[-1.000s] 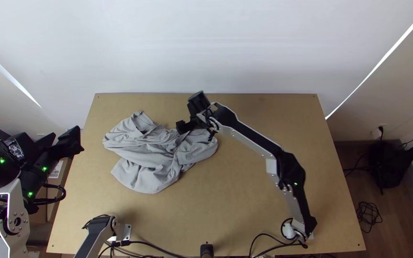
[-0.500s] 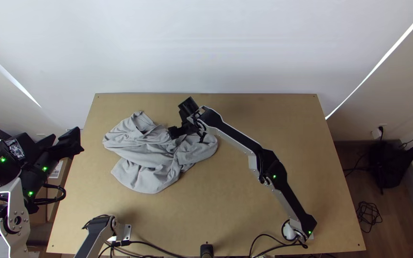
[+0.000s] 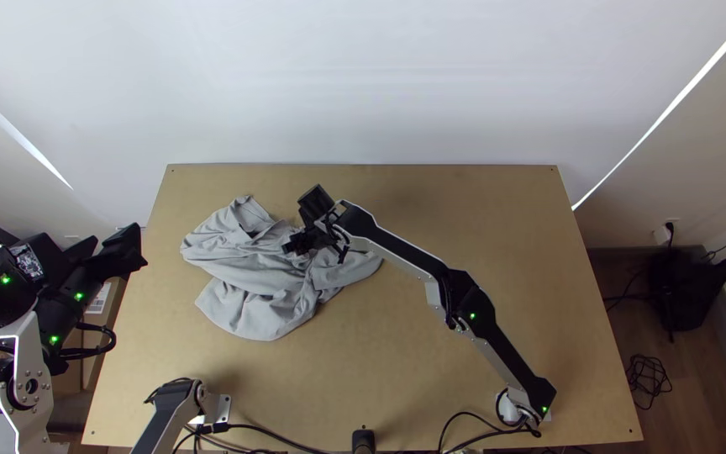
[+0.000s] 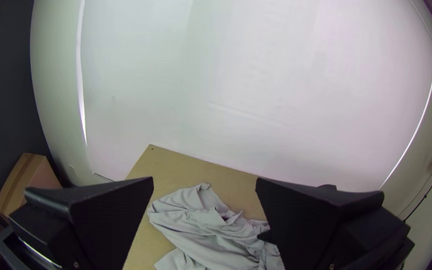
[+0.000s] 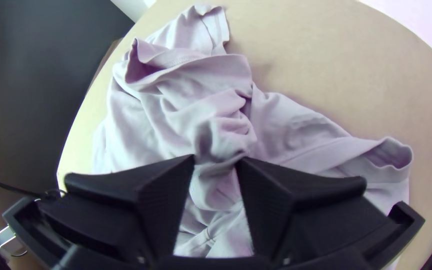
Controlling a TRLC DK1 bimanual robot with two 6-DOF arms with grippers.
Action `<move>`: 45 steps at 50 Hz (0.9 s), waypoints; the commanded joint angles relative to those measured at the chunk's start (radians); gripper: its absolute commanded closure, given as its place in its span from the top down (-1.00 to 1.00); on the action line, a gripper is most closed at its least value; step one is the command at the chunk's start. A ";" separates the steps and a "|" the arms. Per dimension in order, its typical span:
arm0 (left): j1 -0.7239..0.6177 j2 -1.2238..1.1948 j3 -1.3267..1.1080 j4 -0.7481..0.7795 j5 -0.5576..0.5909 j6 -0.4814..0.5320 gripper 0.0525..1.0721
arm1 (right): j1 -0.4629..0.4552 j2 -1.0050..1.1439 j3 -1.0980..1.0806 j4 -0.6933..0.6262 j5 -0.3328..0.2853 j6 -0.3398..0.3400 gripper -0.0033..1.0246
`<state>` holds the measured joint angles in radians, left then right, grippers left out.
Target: Fold the t-shirt
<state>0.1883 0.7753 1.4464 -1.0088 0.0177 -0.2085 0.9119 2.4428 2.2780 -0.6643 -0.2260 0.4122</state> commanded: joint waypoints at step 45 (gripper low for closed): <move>-0.035 0.252 -0.276 0.260 0.077 0.032 0.92 | -0.392 -0.558 -0.465 0.026 0.008 -0.027 -0.95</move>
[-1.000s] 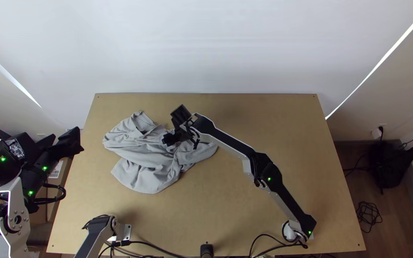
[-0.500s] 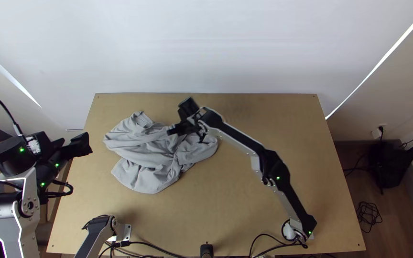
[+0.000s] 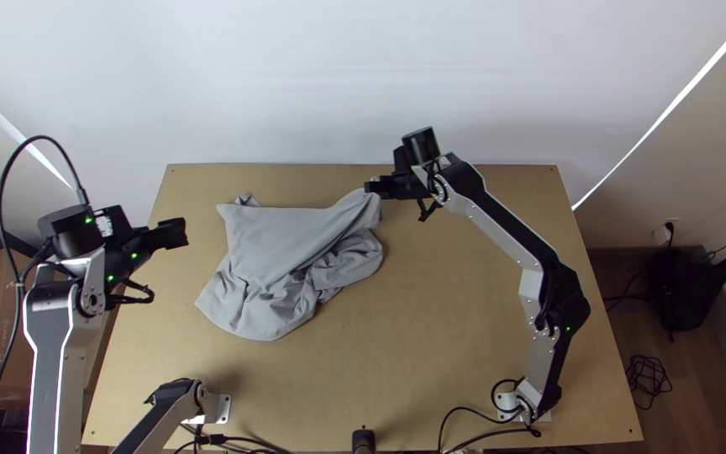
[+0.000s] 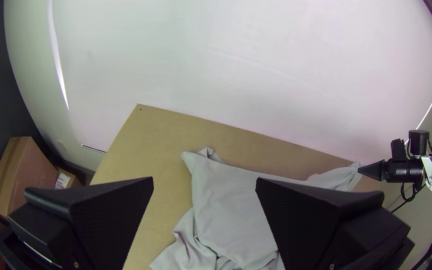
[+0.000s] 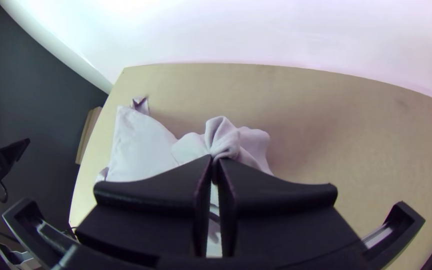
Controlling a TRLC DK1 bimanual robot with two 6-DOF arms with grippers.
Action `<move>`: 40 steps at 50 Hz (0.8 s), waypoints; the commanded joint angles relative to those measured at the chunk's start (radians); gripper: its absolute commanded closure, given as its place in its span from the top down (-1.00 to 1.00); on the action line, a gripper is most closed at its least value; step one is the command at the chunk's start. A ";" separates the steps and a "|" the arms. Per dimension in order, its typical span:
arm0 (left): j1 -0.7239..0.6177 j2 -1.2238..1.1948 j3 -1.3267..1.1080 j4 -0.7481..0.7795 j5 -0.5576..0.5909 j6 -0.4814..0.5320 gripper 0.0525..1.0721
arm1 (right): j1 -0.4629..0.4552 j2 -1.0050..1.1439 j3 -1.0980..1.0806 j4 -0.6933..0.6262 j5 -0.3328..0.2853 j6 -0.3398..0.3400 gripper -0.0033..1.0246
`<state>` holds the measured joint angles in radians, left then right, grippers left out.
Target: Fold the t-shirt
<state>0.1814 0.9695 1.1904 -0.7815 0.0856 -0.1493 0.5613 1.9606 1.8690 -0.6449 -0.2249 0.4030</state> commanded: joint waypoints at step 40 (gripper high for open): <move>-0.188 0.549 0.087 0.343 0.029 -0.148 0.92 | -0.402 -0.526 -0.607 0.076 0.007 -0.024 -0.95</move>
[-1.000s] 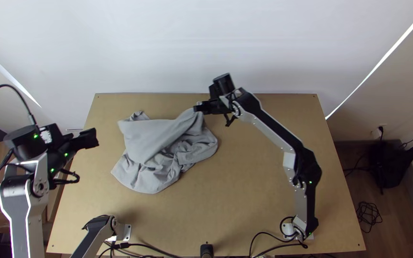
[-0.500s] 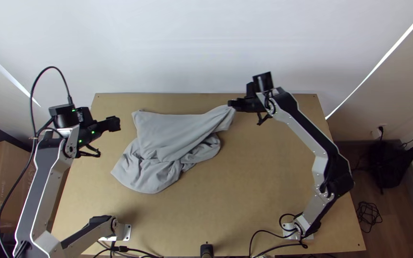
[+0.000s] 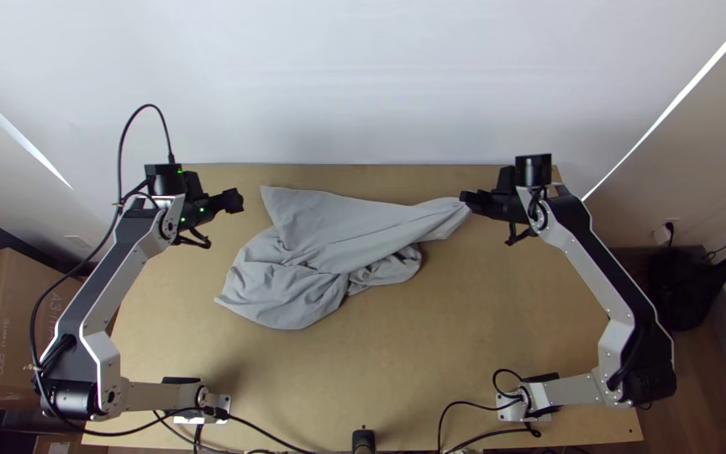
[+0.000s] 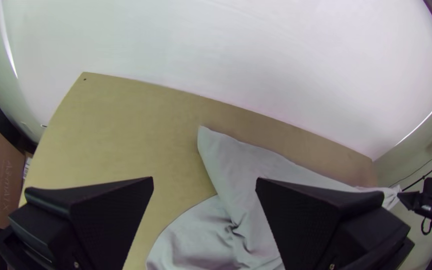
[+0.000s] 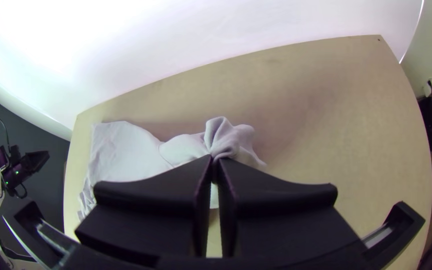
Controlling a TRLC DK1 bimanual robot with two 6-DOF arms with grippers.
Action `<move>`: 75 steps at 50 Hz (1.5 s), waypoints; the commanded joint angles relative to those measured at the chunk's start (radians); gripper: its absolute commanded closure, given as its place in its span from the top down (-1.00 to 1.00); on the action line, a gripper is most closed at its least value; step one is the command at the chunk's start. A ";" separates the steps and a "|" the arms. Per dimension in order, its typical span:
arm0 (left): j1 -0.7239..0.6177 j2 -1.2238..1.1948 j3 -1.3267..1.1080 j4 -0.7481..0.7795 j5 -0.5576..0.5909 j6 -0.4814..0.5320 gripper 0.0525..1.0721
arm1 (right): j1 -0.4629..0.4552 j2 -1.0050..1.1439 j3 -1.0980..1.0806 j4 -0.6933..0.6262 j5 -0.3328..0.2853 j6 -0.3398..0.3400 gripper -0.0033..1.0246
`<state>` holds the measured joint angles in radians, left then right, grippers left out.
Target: Fold the t-shirt
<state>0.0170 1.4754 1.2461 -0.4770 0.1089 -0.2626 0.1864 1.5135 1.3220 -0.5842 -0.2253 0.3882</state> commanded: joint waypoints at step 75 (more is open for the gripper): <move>-0.153 0.723 0.368 0.436 0.063 -0.081 0.91 | -0.047 -0.338 -0.457 0.257 0.006 0.046 -0.95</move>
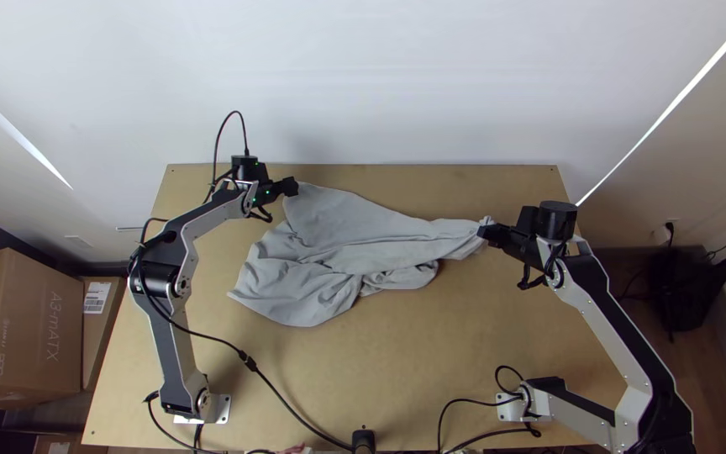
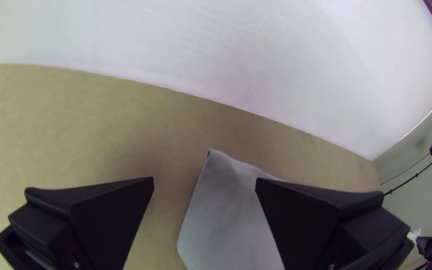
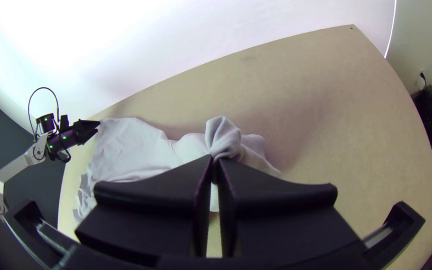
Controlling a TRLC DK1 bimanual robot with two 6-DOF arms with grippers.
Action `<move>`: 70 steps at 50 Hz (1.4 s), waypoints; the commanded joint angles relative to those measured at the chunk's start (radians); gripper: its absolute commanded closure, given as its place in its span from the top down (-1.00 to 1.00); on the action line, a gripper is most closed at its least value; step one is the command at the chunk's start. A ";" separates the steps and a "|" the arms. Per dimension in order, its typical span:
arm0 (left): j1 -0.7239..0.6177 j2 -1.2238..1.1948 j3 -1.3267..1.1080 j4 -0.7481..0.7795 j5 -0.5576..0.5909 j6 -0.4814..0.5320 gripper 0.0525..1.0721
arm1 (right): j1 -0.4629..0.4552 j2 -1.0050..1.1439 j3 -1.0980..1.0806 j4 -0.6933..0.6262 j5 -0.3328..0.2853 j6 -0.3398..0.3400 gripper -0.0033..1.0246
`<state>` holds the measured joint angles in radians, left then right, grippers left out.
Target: Fold the t-shirt
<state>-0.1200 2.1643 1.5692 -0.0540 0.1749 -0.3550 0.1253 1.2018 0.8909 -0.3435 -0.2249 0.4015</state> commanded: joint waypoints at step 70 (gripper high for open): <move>0.177 -1.029 0.048 -0.224 -0.009 -0.044 -0.95 | -0.012 -0.024 0.600 0.138 0.007 0.011 -0.95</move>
<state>0.0368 1.1912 1.5105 -0.2691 0.1722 -0.3756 0.1036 1.1660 1.3766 -0.2283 -0.2276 0.4179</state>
